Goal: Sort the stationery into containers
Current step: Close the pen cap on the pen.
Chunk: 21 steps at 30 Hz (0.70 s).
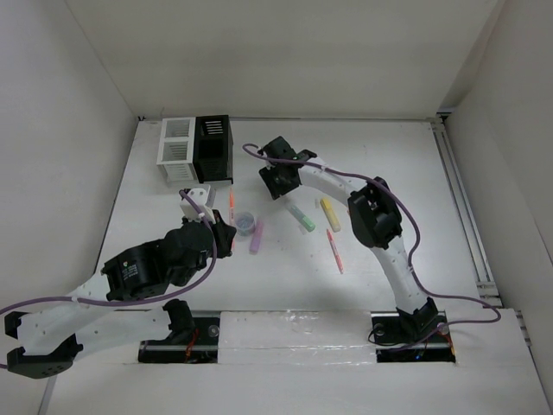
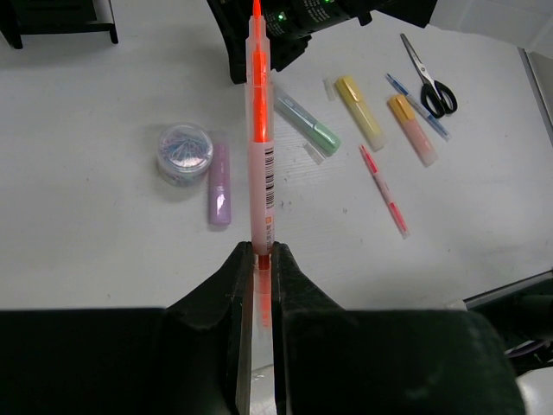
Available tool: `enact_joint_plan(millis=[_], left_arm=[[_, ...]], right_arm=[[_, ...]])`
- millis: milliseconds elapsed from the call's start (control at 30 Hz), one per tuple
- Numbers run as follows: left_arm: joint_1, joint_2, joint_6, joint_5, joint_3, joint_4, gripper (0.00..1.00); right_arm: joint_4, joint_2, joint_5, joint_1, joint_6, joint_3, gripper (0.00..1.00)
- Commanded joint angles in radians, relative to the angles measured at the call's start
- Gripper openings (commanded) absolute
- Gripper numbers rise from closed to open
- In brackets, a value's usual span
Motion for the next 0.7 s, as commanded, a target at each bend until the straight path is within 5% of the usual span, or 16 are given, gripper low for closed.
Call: enact_joint_plan(millis=[0, 333, 667], left_arm=[[0.005, -0.001, -0.003, -0.017, 0.000, 0.022, 0.00], [0.005, -0.011, -0.003, -0.017, 0.000, 0.022, 0.00], [0.005, -0.011, -0.003, -0.026, 0.000, 0.022, 0.00]], right_arm=[[-0.008, 0.037, 0.006, 0.011, -0.016, 0.052, 0.50], [-0.019, 0.055, 0.006, 0.011, -0.016, 0.062, 0.46], [-0.028, 0.083, 0.006, 0.020, -0.016, 0.062, 0.27]])
